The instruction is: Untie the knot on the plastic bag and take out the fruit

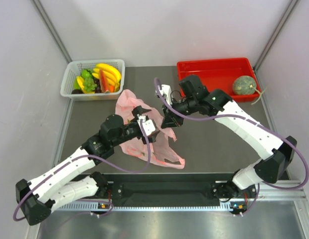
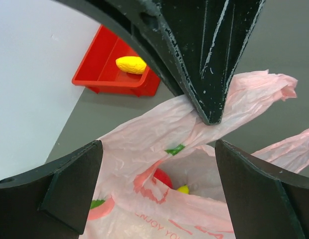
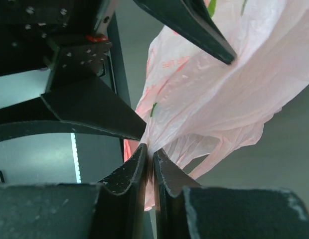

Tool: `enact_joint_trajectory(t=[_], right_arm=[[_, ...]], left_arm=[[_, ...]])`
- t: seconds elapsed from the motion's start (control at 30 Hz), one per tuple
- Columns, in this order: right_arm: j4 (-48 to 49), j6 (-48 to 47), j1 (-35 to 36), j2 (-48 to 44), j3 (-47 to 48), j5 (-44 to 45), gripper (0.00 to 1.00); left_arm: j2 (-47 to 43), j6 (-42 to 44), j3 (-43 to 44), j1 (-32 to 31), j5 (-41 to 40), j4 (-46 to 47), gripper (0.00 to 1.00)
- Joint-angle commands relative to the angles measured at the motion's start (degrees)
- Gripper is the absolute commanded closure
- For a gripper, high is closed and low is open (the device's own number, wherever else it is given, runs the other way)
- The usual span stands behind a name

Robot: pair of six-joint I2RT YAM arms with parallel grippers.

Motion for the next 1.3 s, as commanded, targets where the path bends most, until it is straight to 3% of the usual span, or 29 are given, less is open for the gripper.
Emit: enact_joint_trajectory(t=[0.0, 0.1, 0.17, 0.2, 0.27, 0.3, 0.33, 0.4, 0.43, 0.47, 0.53, 0.57, 0.7, 0.83, 1.03, 1.23, 1.27], right_arm=[[-5.07, -4.13, 1.38, 1.42, 4.95, -3.32, 0.9], [-7.89, -5.45, 1.74, 3.0, 7.33, -3.15, 0.9], [-8.15, -5.54, 1.82, 3.36, 7.77, -2.54, 0.89], [-8.07, -5.54, 1.91, 3.36, 7.77, -2.19, 0.89], [-7.98, -5.46, 1.91, 3.18, 7.77, -2.18, 0.89], [-7.89, -5.46, 1.83, 2.92, 7.77, -1.92, 0.88], [-7.72, -5.2, 1.82, 2.83, 7.77, -1.22, 0.87], [-5.88, -3.27, 1.83, 1.96, 7.6, 2.53, 0.77], [-4.48, -1.87, 1.74, 1.34, 6.81, 5.09, 0.67], [-2.29, -0.11, 1.74, 0.29, 5.85, 8.07, 0.45], [4.48, 5.42, 1.21, -3.57, 2.61, 17.12, 0.22], [6.33, 7.18, 1.21, -5.07, 1.37, 20.28, 0.01], [15.29, 17.56, 0.51, -15.33, -7.06, 36.27, 0.0], [21.11, 23.89, -0.11, -21.6, -20.4, 44.65, 0.0], [25.76, 29.08, 0.94, -20.46, -30.8, 39.31, 0.03], [37.54, 31.02, 7.7, -18.71, -37.05, 37.02, 0.22], [38.68, 31.63, 8.5, -17.84, -37.4, 35.54, 0.3]], left_arm=[[1.17, 4.16, -0.04, -1.3, -2.27, 5.09, 0.01], [2.32, 4.35, 0.48, -1.92, -4.21, 5.97, 0.09], [2.85, 3.73, 1.18, -1.92, -4.56, 6.15, 0.21], [3.19, 3.3, 1.45, -1.84, -4.74, 5.54, 0.39], [3.29, 2.77, 1.8, -1.92, -5.61, 5.36, 0.65], [3.03, 2.07, 1.8, -2.01, -5.96, 5.36, 0.96], [3.02, 1.71, 1.63, -2.01, -6.4, 5.53, 1.0], [2.32, 0.66, 1.37, -2.01, -6.93, 5.53, 1.0], [2.06, 0.13, 1.1, -1.92, -7.02, 5.45, 1.0], [1.79, -0.57, 0.84, -2.01, -8.07, 5.44, 1.0], [0.57, -3.03, -0.04, -2.01, -9.13, 5.18, 1.0], [0.13, -3.99, -0.48, -2.1, -9.65, 4.75, 1.0], [-3.03, -12.77, -2.15, -2.19, -15.36, 3.25, 1.0], [-7.43, -19.28, -6.01, -2.45, -19.31, 0.09, 1.0], [-11.04, -30.1, -7.69, -2.54, -25.65, -5.62, 1.0], [-10.86, -36.69, -8.13, -2.54, -28.02, -8.35, 1.0], [-11.21, -37.31, -8.22, -2.54, -29.42, -8.96, 1.0]])
